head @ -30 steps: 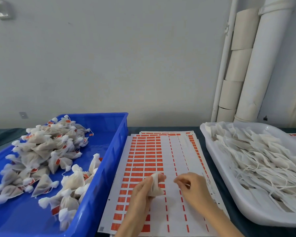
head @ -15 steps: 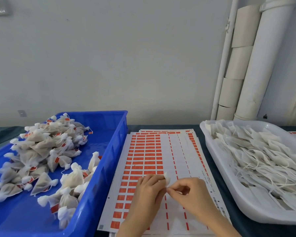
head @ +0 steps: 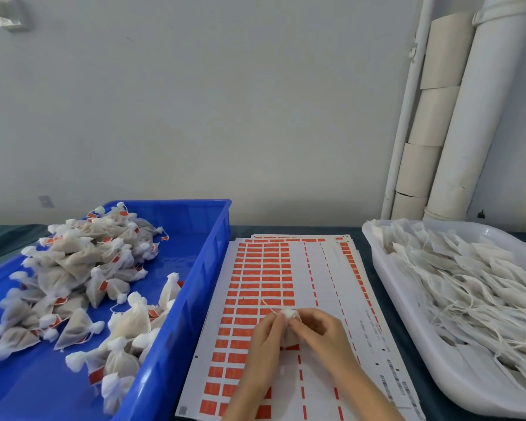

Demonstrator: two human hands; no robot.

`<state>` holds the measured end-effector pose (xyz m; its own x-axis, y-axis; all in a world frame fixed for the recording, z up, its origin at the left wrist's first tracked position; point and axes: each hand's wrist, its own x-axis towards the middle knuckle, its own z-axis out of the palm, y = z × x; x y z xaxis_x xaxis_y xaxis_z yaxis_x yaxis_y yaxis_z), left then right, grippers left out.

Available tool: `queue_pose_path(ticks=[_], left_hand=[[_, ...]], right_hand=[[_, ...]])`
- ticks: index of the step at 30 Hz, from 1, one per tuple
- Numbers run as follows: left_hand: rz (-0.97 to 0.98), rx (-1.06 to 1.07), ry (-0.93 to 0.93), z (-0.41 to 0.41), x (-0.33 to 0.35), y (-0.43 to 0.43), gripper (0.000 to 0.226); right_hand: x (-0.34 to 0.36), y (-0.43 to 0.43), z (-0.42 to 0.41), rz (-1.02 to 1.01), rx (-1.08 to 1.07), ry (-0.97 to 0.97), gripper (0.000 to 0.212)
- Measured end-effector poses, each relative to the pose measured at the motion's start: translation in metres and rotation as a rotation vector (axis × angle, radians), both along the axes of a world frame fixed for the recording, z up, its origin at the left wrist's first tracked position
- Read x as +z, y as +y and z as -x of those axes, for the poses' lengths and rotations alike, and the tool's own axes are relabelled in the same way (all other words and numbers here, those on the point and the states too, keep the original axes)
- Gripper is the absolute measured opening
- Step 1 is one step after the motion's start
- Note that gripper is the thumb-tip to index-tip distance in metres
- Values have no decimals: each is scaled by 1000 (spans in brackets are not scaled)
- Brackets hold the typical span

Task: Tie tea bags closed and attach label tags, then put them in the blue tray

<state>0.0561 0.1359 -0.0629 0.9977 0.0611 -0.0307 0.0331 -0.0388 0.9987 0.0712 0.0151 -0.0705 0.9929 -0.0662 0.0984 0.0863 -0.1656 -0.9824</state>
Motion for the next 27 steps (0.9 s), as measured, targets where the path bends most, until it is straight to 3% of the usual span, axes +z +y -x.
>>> queue_pose_path(ticks=[9, 13, 17, 27], left_hand=[[76, 64, -39, -9, -11, 1, 17], [123, 94, 15, -14, -14, 2, 21], [214, 91, 59, -15, -14, 4, 17], [176, 45, -20, -8, -8, 2, 16]], right_hand=[[2, -10, 0, -165, 16, 5, 18], [-1, -5, 5, 71, 9, -233, 15], [-5, 1, 9, 373, -59, -514, 27], [-5, -2, 11, 456, -172, -582, 30]])
